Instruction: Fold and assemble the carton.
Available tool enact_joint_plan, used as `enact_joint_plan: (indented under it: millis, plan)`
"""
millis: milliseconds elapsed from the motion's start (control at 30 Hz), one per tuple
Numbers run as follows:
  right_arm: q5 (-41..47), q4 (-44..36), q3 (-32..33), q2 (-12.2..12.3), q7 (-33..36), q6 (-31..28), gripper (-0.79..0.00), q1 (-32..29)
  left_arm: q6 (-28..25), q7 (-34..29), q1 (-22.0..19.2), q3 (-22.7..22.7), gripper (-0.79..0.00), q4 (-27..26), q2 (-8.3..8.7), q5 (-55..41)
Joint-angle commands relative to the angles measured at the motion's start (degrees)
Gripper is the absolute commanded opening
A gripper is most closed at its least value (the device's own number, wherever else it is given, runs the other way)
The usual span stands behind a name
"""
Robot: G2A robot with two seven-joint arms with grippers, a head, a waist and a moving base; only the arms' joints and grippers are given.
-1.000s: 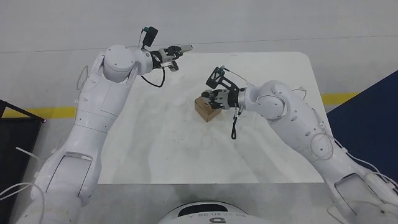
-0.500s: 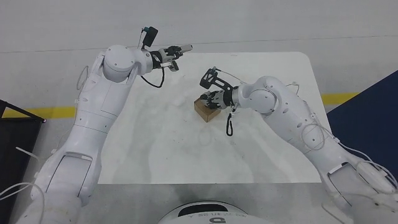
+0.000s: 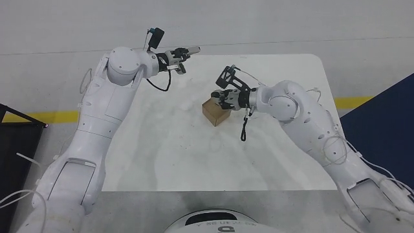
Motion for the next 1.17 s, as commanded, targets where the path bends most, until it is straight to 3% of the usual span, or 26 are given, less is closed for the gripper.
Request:
enact_joint_plan:
  millis: [0,233,400,433,467,500,600,733,900,1000,1133]
  plan:
    - [0.8,-1.6,5.2,1.5,-2.9,-4.1,-0.785,-4.1,0.0,0.0,0.0,0.0,0.000,0.0,0.00,0.0]
    - [0.0,-9.8,21.8,5.9,-6.1,-10.1,-0.785,-19.6,0.0,0.0,0.0,0.0,0.000,0.0,0.00,0.0]
    - [0.1,-13.8,29.9,7.6,-7.7,-14.0,-0.785,-29.0,0.0,0.0,0.0,0.0,0.000,0.0,0.00,0.0]
    - [-0.2,-14.0,30.4,7.7,-7.3,-15.2,-0.628,-29.5,0.0,0.0,0.0,0.0,0.000,0.0,0.00,0.0]
    - [-0.4,-14.0,30.9,7.9,-6.9,-15.9,-0.148,-29.8,0.0,0.0,0.0,0.0,0.000,0.0,0.00,0.0]
    - [-0.1,-14.0,30.4,7.8,-7.4,-14.9,-0.785,-29.5,0.0,0.0,0.0,0.0,0.000,0.0,0.00,0.0]
    - [-0.4,-14.0,31.0,7.9,-6.9,-16.0,-0.755,-29.9,0.0,0.0,0.0,0.0,0.000,0.0,0.00,0.0]
    - [-0.4,-14.0,30.9,7.9,-6.9,-15.9,-0.478,-29.8,0.0,0.0,0.0,0.0,-0.001,0.0,0.00,0.0]
    - [-0.4,-14.0,30.9,7.9,-6.9,-15.9,-0.219,-29.8,0.0,0.0,0.0,0.0,-0.001,0.0,0.00,0.0]
    - [-0.4,-14.0,30.9,7.9,-6.9,-15.9,-0.157,-29.8,0.0,0.0,0.0,0.0,-0.001,0.0,0.00,0.0]
    - [-0.4,-14.0,30.9,7.9,-6.9,-15.9,-0.152,-29.8,0.0,0.0,0.0,0.0,-0.001,0.0,0.00,0.0]
